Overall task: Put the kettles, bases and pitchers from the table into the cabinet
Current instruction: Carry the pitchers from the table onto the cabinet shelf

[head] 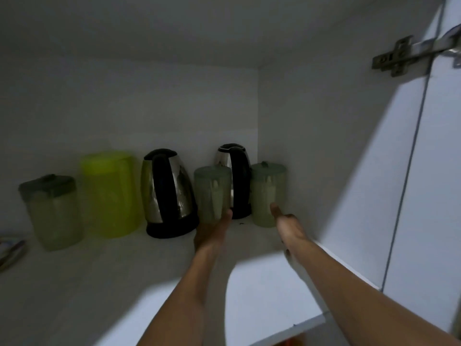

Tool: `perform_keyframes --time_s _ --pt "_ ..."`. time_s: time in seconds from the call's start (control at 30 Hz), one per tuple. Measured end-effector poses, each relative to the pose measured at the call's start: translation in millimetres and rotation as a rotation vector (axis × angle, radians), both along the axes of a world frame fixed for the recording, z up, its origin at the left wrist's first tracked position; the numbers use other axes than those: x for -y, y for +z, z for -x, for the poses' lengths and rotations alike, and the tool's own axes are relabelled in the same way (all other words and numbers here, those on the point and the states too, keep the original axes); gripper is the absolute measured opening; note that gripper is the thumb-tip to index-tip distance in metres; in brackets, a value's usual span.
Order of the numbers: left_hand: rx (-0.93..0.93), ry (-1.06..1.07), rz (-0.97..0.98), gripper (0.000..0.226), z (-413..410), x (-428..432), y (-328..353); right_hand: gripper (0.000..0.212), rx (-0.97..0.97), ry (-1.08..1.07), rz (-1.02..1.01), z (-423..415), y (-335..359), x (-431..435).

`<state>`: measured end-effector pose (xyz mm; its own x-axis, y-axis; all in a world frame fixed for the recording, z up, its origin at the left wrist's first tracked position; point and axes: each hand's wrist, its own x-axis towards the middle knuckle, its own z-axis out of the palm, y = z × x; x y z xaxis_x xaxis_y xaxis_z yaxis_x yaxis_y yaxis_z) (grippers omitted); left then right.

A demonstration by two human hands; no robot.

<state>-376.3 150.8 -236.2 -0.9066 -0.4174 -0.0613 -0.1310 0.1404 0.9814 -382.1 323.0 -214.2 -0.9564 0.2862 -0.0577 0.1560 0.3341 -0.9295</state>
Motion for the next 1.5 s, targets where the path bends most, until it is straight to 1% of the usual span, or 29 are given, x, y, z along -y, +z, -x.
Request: perform_keyframes --time_s 0.07,0.17,0.23,0.27,0.37,0.47,0.53,0.63,0.73,0.8,0.9,1.07,1.17,1.23,1.33,1.43,1.5 --pt "0.022 0.025 0.089 0.083 -20 1 0 0.076 0.011 0.026 -0.059 -21 -3 -1" --pt "-0.044 0.026 0.167 0.065 -55 2 14 0.072 -0.037 0.099 -0.108 -55 7 1" --pt "-0.078 0.101 0.223 0.045 -88 1 30 0.071 -0.091 0.169 -0.116 -83 21 5" --pt "-0.082 0.145 0.247 0.039 -102 1 39 0.07 -0.122 0.197 -0.117 -95 28 8" --pt "-0.11 0.262 0.27 0.033 -158 -5 61 0.068 -0.192 0.318 -0.097 -136 41 16" --pt "-0.12 0.379 0.282 0.03 -230 -12 67 0.068 -0.236 0.424 -0.048 -190 40 27" --pt "-0.117 0.458 0.31 0.03 -280 -13 67 0.065 -0.248 0.501 0.001 -226 36 37" --pt "-0.067 0.564 0.368 0.041 -358 -6 72 0.058 -0.239 0.592 0.026 -283 36 59" --pt "-0.043 0.71 0.416 0.042 -440 17 83 0.061 -0.242 0.698 0.047 -346 47 89" --pt "-0.026 0.831 0.438 0.045 -500 33 86 0.062 -0.245 0.804 0.039 -399 53 111" --pt "-0.017 0.977 0.43 0.043 -594 56 87 0.066 -0.263 0.948 0.041 -481 59 146" --pt "0.034 1.146 0.439 0.039 -764 78 80 0.068 -0.232 1.151 0.117 -629 60 200" --pt "0.105 1.253 0.427 0.04 -874 81 68 0.069 -0.16 1.262 0.191 -732 41 225" --pt "0.16 1.332 0.407 0.04 -950 87 53 0.074 -0.098 1.345 0.212 -803 20 238" --pt "0.257 1.476 0.334 0.053 -1054 95 23 0.075 -0.018 1.463 0.174 -894 -15 252" --pt "0.338 1.555 0.265 0.053 -1133 99 -5 0.071 0.032 1.523 0.13 -960 -38 261" --pt "0.369 1.569 0.229 0.054 -1168 104 -22 0.069 0.057 1.537 0.093 -988 -50 272"
